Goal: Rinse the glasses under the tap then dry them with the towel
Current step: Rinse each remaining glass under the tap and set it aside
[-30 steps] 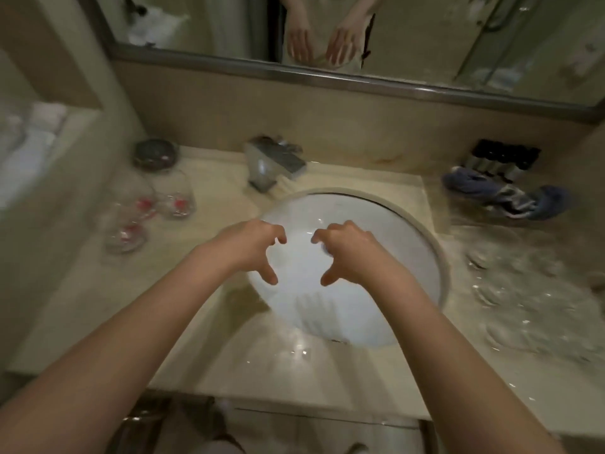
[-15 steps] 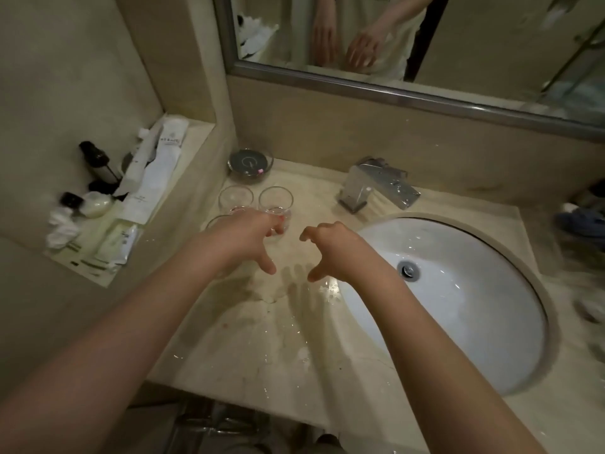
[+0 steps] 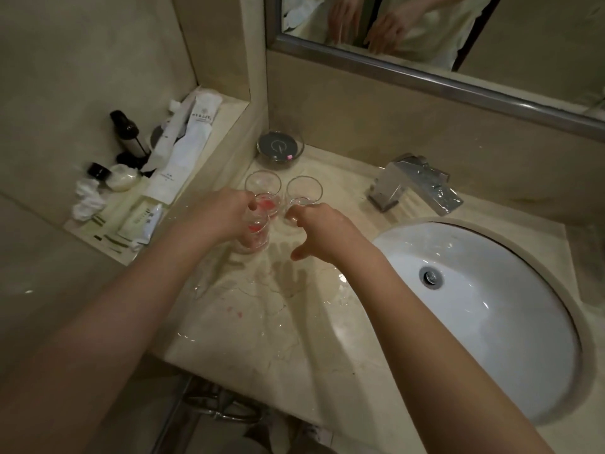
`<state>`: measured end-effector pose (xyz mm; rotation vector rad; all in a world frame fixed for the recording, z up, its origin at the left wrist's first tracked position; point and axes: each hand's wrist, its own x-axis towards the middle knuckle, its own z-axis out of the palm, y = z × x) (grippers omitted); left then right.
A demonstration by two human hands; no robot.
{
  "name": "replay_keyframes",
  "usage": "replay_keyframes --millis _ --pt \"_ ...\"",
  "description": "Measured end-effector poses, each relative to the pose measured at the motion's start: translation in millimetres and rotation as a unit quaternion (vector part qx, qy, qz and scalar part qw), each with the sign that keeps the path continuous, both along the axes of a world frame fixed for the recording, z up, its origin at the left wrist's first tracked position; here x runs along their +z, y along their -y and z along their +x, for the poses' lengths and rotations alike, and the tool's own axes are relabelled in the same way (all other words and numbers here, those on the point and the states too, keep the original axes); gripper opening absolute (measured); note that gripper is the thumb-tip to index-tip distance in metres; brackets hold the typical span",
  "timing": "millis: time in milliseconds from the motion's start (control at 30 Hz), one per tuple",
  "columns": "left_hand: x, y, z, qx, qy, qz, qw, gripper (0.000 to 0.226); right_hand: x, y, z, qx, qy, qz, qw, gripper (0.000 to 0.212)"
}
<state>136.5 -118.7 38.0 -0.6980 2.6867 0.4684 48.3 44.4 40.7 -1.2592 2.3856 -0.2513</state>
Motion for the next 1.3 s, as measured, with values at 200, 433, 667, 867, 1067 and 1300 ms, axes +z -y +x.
replay_keyframes --millis 200,433,667,867,1067,1300 --pt "-19 -4 -2 -0.007 -0.046 -0.072 0.996 0.071 -14 26 8 -0.042 0.054 -0.077 0.995 0.07" --pt "-42 8 -8 0.039 -0.051 0.009 0.998 0.081 -43 54 9 -0.045 0.046 -0.079 0.995 0.057" --pt "-62 0 7 0.17 -0.179 0.214 0.945 0.096 -63 49 16 -0.1 0.091 -0.176 0.975 0.057" --pt "-64 -27 9 0.22 -0.24 0.295 0.898 0.082 -68 13 19 -0.186 0.159 -0.239 0.94 0.049" --pt "-62 -78 -19 0.226 -0.269 0.404 0.844 0.079 -58 -52 3 -0.275 0.204 -0.306 0.889 0.043" --pt "-64 -149 -71 0.172 -0.27 0.444 0.837 0.086 -54 -130 -36 -0.342 0.21 -0.327 0.856 0.04"
